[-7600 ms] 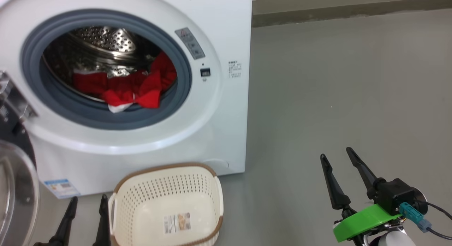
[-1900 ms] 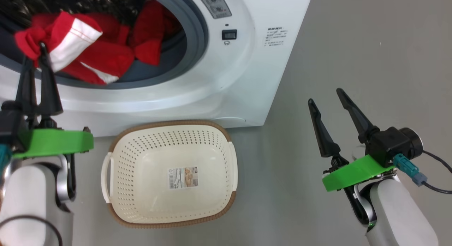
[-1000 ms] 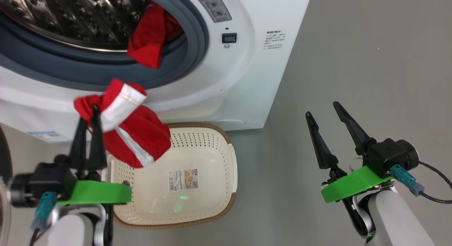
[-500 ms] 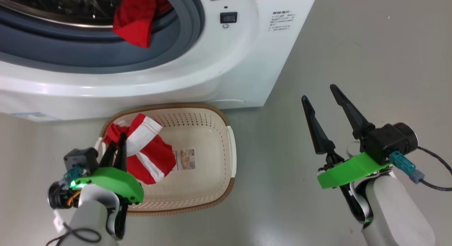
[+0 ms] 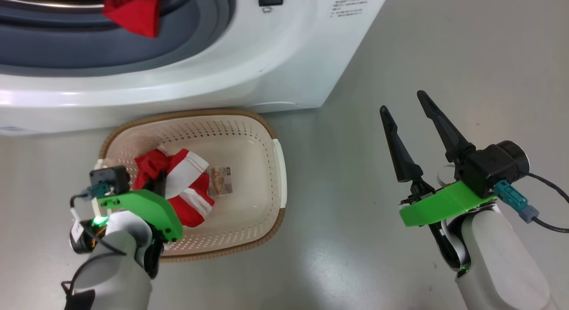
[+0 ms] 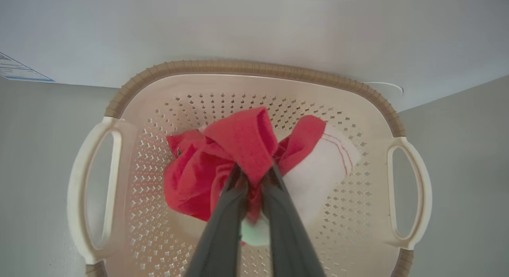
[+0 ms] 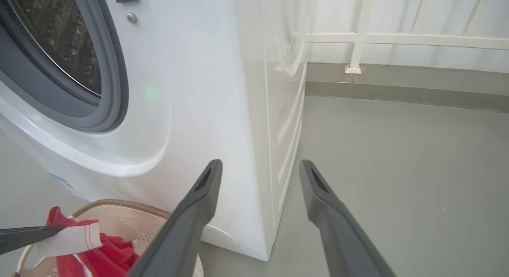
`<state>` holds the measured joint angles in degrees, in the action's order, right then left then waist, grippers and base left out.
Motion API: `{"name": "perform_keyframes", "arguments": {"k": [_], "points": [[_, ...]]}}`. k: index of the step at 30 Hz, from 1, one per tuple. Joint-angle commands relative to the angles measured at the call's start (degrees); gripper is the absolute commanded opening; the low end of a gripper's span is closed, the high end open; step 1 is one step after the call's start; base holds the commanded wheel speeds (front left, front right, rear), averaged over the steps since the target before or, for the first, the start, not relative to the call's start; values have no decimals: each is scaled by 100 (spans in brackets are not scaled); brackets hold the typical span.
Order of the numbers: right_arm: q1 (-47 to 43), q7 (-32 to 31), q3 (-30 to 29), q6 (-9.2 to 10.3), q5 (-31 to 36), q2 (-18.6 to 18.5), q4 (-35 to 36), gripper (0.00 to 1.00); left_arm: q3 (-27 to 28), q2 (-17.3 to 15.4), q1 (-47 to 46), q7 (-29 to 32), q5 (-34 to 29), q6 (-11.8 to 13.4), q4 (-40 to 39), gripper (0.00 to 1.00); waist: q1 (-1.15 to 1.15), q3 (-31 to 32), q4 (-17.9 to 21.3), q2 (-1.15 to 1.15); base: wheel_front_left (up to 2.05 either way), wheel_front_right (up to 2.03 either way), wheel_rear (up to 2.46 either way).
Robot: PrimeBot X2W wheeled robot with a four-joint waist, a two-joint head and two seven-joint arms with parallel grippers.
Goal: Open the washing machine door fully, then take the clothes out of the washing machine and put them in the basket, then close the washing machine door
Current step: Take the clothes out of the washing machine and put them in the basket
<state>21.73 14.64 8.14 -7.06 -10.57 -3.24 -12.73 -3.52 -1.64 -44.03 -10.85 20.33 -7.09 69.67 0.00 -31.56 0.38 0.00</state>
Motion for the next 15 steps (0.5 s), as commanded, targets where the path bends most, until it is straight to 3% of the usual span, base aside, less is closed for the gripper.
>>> {"name": "perform_keyframes", "arguments": {"k": [1, 7, 8, 9, 10, 11, 15], "points": [[60, 36, 124, -43, 5, 36, 161, 100, 58, -171, -71, 62, 55, -23, 82, 0, 0, -122, 75, 0, 0, 0, 0], [114, 36, 162, -43, -23, 36, 140, 100, -67, -225, -168, 124, 79, -34, 256, 0, 0, -167, 131, 0, 0, 0, 0], [118, 36, 169, -43, -31, 36, 133, 100, -86, -234, -169, 95, 84, -35, 273, 24, 0, -159, 141, 0, 0, 0, 0], [122, 36, 173, -43, -40, 36, 123, 100, -99, -239, -167, 74, 95, -36, 289, 42, 0, -146, 147, 0, 0, 0, 0], [120, 36, 174, -43, -46, 36, 117, 100, -114, -240, -157, 56, 105, -36, 304, 76, 0, -132, 149, 0, 0, 0, 0], [116, 36, 169, -43, -50, 36, 110, 100, -138, -238, -146, 43, 111, -37, 317, 100, 0, -108, 146, 0, 0, 0, 0], [84, 36, 143, -43, -58, 36, 68, 100, -274, -226, -102, -105, 128, -38, 327, 100, 0, 29, 117, 0, 0, 0, 0]]}}
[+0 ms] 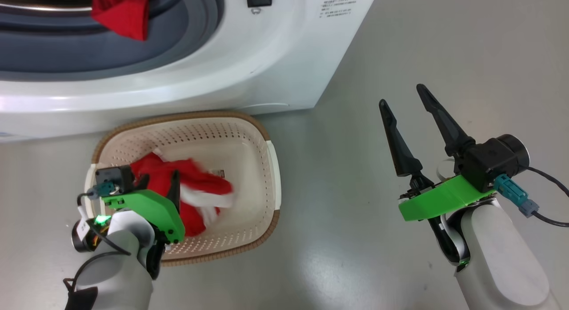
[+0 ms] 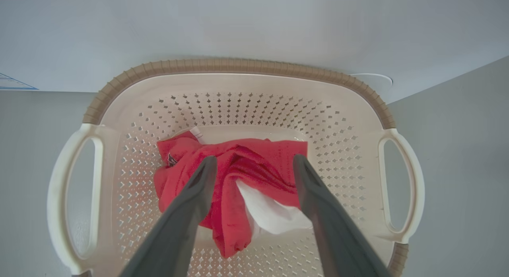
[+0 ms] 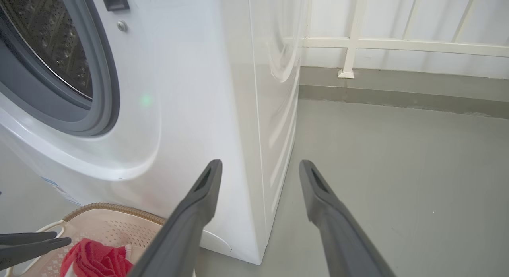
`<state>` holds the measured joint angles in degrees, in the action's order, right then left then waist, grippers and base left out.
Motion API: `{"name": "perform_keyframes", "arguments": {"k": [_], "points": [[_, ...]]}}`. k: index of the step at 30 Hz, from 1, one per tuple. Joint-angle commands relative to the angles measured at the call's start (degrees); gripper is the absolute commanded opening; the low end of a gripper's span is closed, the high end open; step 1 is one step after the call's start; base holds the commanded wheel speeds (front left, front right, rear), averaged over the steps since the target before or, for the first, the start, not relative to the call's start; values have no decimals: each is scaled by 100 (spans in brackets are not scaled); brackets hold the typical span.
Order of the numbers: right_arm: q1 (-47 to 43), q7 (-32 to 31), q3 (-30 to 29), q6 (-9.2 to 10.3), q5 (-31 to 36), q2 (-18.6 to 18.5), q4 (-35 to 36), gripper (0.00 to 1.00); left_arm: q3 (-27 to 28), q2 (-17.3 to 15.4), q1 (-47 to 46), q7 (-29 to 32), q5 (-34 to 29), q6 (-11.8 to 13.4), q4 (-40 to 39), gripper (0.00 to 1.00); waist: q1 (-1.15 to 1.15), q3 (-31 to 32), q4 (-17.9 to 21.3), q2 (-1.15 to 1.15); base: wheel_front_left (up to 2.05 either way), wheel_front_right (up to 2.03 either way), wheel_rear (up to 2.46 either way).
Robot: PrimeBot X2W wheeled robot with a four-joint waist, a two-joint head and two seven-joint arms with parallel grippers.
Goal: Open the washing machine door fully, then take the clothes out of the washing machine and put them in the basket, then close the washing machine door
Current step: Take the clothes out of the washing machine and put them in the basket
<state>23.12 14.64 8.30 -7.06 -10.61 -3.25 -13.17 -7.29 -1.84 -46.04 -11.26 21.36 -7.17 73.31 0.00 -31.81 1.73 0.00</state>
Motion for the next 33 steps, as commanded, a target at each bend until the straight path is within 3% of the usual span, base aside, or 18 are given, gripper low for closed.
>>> {"name": "perform_keyframes", "arguments": {"k": [1, 10, 22, 33], "points": [[-53, 36, 121, -43, -57, 37, 103, 100, 80, -204, 110, -112, 49, -30, -51, 100, 0, 97, -28, 0, 0, 0, 0], [-172, 36, 94, -43, -69, 37, 66, 100, -114, -265, 500, -366, 223, -31, -552, 100, 0, 632, -145, 0, 0, 0, 0], [-489, 36, -66, -43, -79, 37, 14, 100, 107, -492, 1543, -373, 113, -31, -2638, 100, 0, 1321, -322, 0, 0, 0, 0], [-759, 36, -158, -43, -104, 37, 100, 100, 522, -536, 2544, -374, -260, -32, -4615, 100, 0, 1876, -256, 0, 0, 0, 0]]}}
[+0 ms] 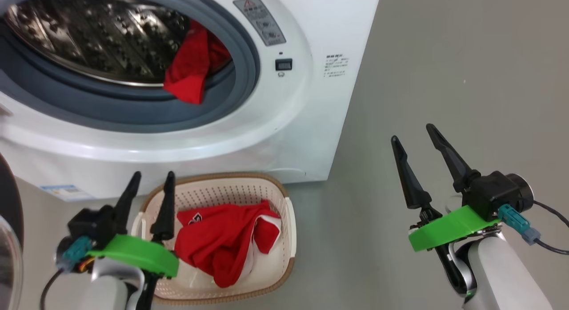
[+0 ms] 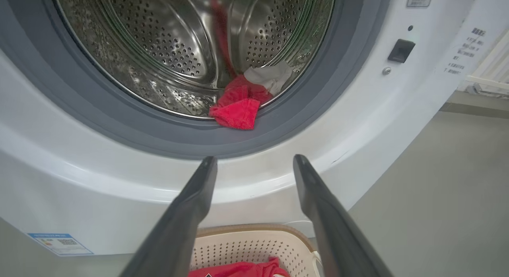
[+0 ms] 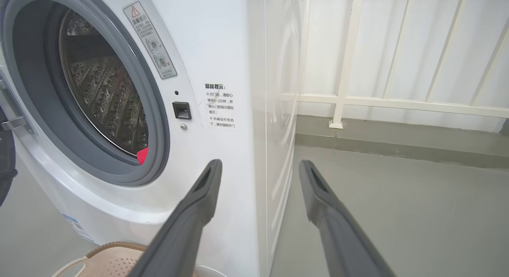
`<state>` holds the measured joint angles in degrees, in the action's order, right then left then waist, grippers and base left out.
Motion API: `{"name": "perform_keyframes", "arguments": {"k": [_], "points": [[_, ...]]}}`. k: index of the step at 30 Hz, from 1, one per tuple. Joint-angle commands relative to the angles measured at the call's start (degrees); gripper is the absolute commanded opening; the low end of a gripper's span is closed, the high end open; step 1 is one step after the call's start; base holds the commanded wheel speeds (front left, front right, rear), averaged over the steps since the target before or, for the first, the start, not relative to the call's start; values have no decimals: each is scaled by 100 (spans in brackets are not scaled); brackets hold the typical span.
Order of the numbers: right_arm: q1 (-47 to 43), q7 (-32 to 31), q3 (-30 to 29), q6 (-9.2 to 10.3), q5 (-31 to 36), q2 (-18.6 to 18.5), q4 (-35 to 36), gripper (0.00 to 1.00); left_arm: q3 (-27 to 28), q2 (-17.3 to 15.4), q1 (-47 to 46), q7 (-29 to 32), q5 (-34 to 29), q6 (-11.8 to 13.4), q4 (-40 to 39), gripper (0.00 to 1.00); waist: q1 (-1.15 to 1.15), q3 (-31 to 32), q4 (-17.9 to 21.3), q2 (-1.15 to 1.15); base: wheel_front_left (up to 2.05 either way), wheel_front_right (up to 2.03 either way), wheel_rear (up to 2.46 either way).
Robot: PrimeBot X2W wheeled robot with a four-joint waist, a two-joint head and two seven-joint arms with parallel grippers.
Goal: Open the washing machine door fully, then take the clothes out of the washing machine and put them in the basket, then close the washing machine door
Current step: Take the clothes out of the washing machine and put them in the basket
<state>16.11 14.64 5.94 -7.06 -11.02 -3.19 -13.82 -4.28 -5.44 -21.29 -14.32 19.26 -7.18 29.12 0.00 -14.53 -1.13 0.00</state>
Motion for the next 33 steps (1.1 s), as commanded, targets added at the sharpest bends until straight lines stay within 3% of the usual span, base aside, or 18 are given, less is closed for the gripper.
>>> {"name": "perform_keyframes", "arguments": {"k": [1, 11, 33], "points": [[-58, 36, 78, -43, -63, 31, 165, 100, 221, -176, 69, -67, -50, -30, -196, 100, 0, 149, 29, 0, 0, 0, 0], [-427, 36, -76, -43, -105, 31, 294, 100, 497, -83, 1000, -67, -408, -31, -1552, 100, 0, 687, 113, 0, 0, 0, 0], [-926, 36, -314, -43, -241, 31, 531, 100, 713, -86, 1853, -68, -436, -31, -2489, 100, 0, 959, 210, 0, 0, 0, 0]]}}
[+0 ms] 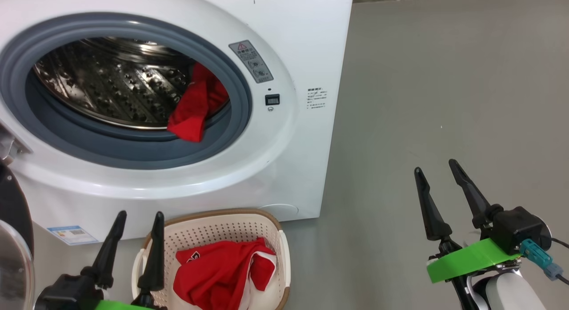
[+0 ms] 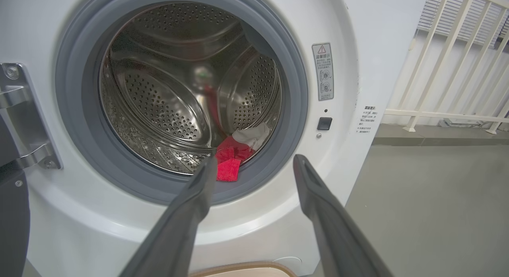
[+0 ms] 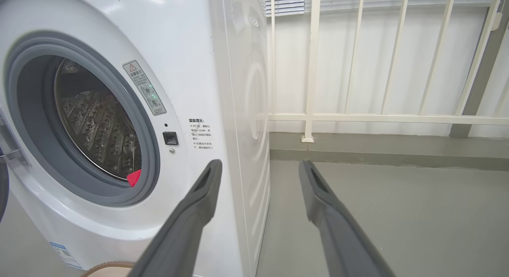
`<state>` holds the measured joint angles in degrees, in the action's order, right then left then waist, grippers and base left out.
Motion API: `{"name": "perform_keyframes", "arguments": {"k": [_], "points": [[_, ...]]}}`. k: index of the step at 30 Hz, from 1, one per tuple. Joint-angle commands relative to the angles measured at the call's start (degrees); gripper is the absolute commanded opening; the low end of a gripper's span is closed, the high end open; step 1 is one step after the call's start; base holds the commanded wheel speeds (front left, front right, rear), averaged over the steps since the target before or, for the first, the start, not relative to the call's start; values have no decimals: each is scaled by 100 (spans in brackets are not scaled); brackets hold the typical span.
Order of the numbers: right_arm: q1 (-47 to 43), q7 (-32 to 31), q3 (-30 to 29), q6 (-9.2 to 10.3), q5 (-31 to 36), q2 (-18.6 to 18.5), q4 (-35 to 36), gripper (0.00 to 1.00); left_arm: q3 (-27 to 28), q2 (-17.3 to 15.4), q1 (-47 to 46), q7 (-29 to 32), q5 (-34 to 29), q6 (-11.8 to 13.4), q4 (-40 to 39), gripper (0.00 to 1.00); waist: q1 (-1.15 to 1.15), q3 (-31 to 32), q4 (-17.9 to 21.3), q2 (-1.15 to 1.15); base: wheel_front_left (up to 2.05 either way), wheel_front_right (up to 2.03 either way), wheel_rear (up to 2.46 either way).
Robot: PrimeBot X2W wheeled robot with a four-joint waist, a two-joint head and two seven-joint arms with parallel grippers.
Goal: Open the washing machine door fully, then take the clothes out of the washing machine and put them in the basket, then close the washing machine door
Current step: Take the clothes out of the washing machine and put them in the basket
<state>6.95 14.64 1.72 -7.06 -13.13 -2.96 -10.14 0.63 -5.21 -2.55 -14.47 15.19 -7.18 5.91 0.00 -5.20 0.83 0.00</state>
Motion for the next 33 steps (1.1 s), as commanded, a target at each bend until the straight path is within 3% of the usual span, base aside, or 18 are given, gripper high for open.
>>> {"name": "perform_keyframes", "arguments": {"k": [1, 33], "points": [[-22, 36, 104, -43, -31, 8, 161, 100, 224, -100, 3, -52, -43, -31, -174, 100, 0, 44, 20, 0, 0, 0, 0], [-91, 36, 159, -43, -83, 8, 89, 100, 286, -49, 66, -52, -90, -31, 18, 100, 0, 210, 47, 0, 0, 0, 0]]}}
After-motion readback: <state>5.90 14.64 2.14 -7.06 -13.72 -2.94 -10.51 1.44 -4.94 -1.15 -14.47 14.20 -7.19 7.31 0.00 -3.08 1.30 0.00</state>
